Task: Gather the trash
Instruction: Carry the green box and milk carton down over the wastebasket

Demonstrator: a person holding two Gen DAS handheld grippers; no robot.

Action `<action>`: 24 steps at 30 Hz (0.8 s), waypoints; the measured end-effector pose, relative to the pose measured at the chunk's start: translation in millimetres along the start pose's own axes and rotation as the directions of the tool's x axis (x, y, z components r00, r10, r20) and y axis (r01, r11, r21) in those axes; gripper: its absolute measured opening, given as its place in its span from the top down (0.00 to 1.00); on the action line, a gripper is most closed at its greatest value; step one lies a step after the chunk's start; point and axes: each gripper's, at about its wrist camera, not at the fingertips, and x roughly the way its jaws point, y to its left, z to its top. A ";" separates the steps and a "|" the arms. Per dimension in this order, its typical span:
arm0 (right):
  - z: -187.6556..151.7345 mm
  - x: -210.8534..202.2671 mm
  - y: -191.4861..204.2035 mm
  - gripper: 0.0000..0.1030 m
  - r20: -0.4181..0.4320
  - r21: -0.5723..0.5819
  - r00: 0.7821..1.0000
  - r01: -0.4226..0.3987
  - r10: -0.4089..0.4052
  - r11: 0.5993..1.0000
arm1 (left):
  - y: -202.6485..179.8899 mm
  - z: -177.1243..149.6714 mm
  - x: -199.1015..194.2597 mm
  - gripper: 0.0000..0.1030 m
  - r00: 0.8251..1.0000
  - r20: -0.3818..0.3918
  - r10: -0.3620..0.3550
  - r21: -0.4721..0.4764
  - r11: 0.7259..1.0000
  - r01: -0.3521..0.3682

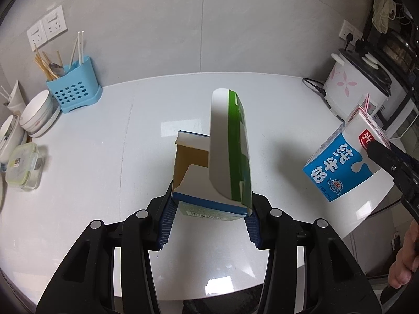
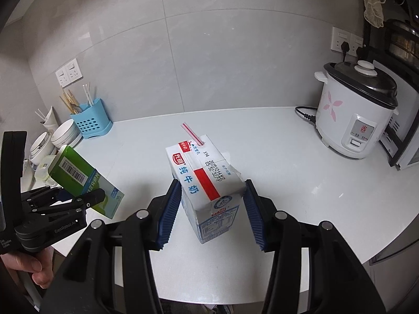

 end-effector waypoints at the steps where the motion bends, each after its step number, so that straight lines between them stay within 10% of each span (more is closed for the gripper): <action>1: -2.0 -3.1 0.2 0.55 0.003 -0.001 1.000 -0.002 0.002 1.000 | -0.7 -3.1 -3.4 0.56 1.000 0.003 -0.002 -0.001 1.000 0.002; 24: -74.5 -60.2 11.1 0.55 -0.011 -0.025 0.996 -0.085 0.085 0.996 | -14.2 -91.0 -52.7 0.56 1.000 0.004 -0.021 -0.013 1.000 0.021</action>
